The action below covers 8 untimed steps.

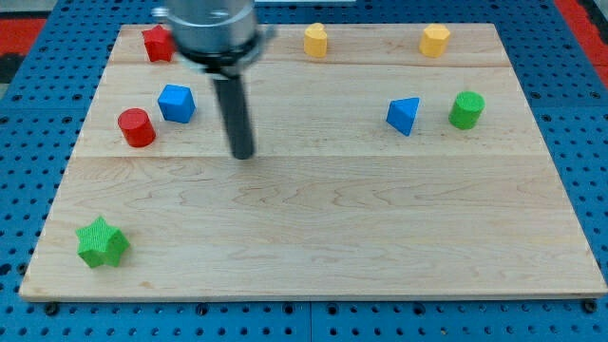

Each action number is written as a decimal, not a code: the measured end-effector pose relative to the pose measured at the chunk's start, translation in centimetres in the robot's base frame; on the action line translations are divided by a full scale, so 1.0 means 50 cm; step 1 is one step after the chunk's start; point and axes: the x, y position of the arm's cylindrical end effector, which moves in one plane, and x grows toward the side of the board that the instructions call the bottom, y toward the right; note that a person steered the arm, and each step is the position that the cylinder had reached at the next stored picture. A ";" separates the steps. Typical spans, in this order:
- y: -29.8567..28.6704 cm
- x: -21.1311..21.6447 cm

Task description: Push blue cube down towards the bottom center

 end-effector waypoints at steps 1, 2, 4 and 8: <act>0.020 -0.016; -0.022 -0.076; -0.151 -0.234; -0.262 -0.163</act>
